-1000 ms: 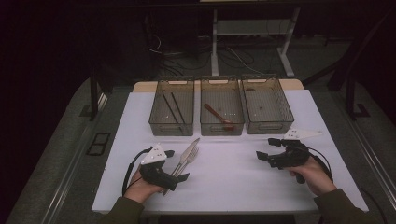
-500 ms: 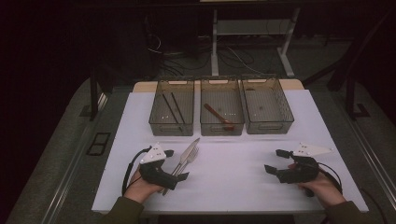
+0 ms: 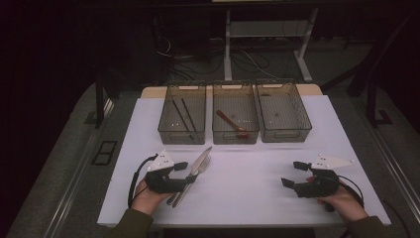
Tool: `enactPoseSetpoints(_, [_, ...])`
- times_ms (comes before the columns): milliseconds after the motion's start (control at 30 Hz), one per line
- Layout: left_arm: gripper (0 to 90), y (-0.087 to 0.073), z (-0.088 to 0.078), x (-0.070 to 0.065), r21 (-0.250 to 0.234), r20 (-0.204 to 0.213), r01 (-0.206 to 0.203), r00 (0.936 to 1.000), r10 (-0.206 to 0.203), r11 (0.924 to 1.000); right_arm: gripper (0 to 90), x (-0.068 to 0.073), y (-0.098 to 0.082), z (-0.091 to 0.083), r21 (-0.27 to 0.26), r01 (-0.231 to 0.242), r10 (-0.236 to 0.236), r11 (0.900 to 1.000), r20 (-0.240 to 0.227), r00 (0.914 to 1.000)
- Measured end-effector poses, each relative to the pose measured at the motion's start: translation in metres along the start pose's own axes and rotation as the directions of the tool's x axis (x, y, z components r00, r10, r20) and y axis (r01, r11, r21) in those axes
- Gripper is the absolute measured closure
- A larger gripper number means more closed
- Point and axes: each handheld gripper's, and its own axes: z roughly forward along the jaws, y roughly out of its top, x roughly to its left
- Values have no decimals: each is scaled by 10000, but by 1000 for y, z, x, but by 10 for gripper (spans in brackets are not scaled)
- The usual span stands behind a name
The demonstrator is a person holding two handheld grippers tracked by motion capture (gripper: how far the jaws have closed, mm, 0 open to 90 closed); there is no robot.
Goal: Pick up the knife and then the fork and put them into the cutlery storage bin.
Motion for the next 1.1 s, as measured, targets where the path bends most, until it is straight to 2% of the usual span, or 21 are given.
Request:
enactPoseSetpoints(233, [751, 1, 6, 5, 523, -31, 308, 9995, -307, 9982, 181, 0, 0, 1, 61, -16, 16, 10000, -7, 10000])
enactPoseSetpoints(367, [868, 3, 16, 5, 931, -121, 262, 9996, -252, 9953, 181, 0, 0, 1, 70, -7, 7, 10000, 2, 10000])
enactPoseSetpoints(533, [888, 3, 29, 5, 1394, -406, 130, 9991, -74, 9901, 182, 0, 0, 1, 86, -46, 46, 10000, 14, 10000])
enactPoseSetpoints(733, [889, 3, 40, 2, 1564, -578, 158, 9983, -68, 9876, 182, 0, 0, 1, 59, 16, -16, 10000, 18, 10000])
enactPoseSetpoints(800, [888, 3, 41, 2, 1769, -634, -39, 9979, 153, 9842, 182, 0, 0, 1, 63, 20, -21, 10000, 19, 10000])
enactPoseSetpoints(1100, [888, 3, 44, 0, 1834, -876, -75, 9959, 240, 9830, 182, 0, 0, 1, 64, 53, -53, 10000, 47, 10000])
